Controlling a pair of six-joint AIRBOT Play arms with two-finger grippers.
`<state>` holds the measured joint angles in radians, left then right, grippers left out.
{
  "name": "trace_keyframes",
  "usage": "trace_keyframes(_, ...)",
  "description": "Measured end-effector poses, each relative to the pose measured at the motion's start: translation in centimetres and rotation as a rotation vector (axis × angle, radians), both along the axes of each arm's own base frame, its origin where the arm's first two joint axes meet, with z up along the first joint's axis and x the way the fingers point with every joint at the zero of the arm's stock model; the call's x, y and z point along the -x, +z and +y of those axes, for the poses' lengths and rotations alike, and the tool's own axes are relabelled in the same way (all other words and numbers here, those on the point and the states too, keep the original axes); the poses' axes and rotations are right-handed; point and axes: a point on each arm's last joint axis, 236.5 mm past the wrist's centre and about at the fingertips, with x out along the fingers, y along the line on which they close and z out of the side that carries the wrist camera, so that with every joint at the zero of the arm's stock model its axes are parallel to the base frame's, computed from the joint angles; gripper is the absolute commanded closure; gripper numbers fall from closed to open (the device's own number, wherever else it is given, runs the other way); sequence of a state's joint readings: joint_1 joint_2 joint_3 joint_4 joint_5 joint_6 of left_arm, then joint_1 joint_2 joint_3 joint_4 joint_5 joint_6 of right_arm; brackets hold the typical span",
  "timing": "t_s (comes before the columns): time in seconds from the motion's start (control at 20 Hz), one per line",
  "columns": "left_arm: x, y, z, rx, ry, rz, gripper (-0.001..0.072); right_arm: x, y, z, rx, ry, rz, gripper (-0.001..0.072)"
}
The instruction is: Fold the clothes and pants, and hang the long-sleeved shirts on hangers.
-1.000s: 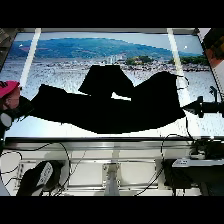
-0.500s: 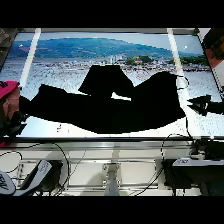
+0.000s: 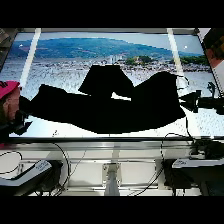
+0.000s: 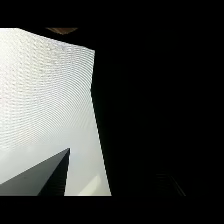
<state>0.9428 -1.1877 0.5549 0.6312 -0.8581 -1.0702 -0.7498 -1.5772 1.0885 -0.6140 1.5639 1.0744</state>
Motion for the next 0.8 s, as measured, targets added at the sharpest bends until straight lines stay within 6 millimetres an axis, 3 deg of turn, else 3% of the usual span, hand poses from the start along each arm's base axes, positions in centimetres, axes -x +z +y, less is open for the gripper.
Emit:
trace_keyframes(0.3, -1.2, -1.9, -0.8, 0.001, -0.042, -0.003, 0.0221, 0.1, 0.1, 0.6, -0.02, 0.002, 0.031, 0.0302)
trace_keyframes(0.35, -1.5, -2.1, -0.9, -0.009, -0.05, 0.0, 0.0275, 0.1, 0.1, 0.6, -0.022, 0.003, 0.031, 0.0303)
trace_keyframes(0.4, -1.7, -2.3, -1.0, -0.024, -0.06, 0.004, 0.0426, 0.1, 0.1, 0.7, -0.022, 0.004, 0.032, 0.0304)
trace_keyframes(0.45, -2.0, -2.6, -1.1, -0.04, -0.064, 0.009, 0.0655, 0.1, 0.1, 0.7, -0.023, 0.003, 0.034, 0.0313)
trace_keyframes(0.5, -2.2, -2.8, -1.2, -0.055, -0.074, 0.015, 0.0706, 0.1, 0.1, 0.7, -0.023, 0.003, 0.034, 0.0313)
trace_keyframes(0.65, -3.1, -2.3, -2.2, -0.052, -0.09, -0.007, 0.0709, 0.3, 0.0, 0.6, -0.02, 0.007, 0.04, 0.0312)
trace_keyframes(0.8, -3.5, -0.5, -3.4, -0.065, -0.146, -0.048, 0.0709, 1.6, -1.1, -0.2, 0.023, 0.02, 0.093, 0.031)
